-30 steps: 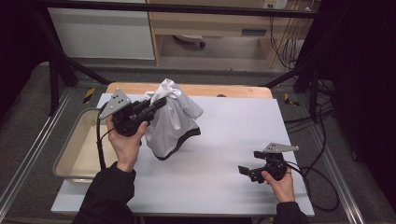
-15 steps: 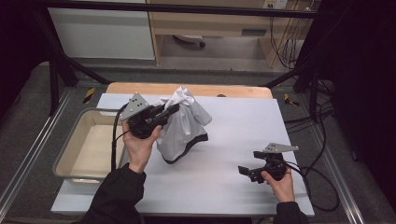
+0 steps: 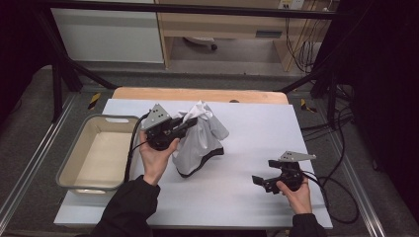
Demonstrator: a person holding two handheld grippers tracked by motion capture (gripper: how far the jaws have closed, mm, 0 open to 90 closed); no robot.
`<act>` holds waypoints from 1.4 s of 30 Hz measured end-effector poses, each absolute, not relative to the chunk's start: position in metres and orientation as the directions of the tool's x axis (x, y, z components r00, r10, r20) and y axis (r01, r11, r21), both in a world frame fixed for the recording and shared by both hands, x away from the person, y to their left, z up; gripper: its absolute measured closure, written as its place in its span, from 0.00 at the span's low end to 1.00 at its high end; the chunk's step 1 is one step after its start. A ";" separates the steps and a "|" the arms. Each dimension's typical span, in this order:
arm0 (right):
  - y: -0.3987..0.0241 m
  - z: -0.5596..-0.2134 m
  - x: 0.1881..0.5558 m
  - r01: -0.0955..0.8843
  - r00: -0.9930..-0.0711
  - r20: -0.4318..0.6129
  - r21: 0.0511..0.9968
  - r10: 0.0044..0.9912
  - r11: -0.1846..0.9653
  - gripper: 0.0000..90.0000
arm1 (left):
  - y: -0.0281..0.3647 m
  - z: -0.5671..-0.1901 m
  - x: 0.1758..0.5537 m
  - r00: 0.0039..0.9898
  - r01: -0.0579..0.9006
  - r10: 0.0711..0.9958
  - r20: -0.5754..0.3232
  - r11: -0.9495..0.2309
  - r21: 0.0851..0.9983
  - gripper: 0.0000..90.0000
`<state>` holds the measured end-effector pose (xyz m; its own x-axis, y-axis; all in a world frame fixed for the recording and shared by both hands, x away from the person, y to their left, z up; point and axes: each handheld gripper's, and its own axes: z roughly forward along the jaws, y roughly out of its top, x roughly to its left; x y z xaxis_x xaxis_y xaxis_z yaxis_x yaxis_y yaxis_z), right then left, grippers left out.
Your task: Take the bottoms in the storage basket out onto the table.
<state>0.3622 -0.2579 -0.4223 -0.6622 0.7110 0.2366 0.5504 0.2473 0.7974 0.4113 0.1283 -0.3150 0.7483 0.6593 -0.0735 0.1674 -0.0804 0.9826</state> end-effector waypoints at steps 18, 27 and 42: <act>-0.258 -0.422 0.362 0.553 -0.660 0.241 0.796 0.712 0.244 0.01 | 0.118 -0.330 0.412 0.767 0.196 0.639 -0.061 -0.143 0.970 0.88; -0.258 -0.422 0.362 0.547 -0.663 0.234 0.800 0.711 0.247 0.01 | 0.115 -0.336 0.412 0.773 0.207 0.633 -0.044 -0.186 0.960 0.87; -0.259 -0.422 0.362 0.547 -0.662 0.233 0.799 0.712 0.247 0.01 | 0.111 -0.356 0.409 0.783 0.255 0.620 -0.048 -0.251 0.934 0.87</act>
<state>0.3620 -0.2586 -0.4219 -0.6622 0.7121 0.2331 0.5474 0.2473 0.7995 0.4092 0.1113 -0.3557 0.7834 0.6196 -0.0480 0.2554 -0.2506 0.9338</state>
